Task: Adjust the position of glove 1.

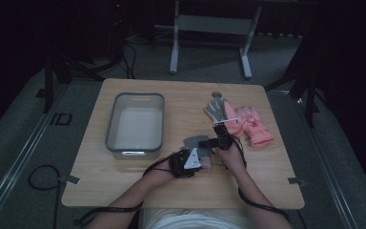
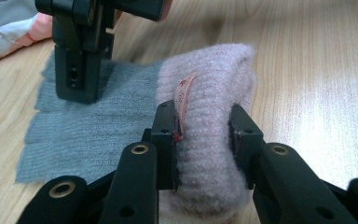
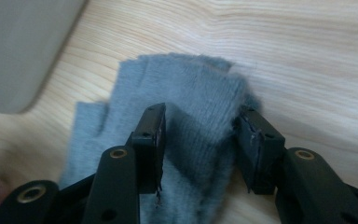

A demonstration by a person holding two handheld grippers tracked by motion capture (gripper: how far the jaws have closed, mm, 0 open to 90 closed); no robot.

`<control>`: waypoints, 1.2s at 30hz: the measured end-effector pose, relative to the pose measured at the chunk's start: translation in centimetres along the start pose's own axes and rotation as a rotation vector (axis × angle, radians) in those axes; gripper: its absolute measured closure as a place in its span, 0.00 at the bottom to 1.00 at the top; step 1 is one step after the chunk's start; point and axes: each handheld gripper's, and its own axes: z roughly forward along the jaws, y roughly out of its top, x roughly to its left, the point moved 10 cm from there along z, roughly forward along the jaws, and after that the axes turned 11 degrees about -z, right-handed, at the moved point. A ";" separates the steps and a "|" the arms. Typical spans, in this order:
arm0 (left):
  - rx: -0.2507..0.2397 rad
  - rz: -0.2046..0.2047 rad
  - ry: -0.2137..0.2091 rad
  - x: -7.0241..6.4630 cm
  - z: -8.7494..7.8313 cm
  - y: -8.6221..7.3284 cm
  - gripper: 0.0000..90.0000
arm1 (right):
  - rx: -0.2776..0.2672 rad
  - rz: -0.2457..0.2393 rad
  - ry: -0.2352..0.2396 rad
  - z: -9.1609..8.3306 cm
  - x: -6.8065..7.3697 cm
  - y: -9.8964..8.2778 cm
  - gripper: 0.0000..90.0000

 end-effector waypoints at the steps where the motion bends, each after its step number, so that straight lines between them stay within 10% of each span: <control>1: 0.001 0.000 -0.004 0.0 0.0 0.0 0.78 | -0.005 0.002 0.009 0.1 0.1 0.1 0.65; 15: 0.079 0.007 0.008 0.1 -1.4 -0.1 0.80 | -0.017 -0.160 0.010 -0.5 3.4 1.9 0.82; 36: 0.091 0.094 0.053 2.9 -7.4 5.1 0.80 | -0.158 -0.182 0.062 -5.4 5.3 7.2 0.82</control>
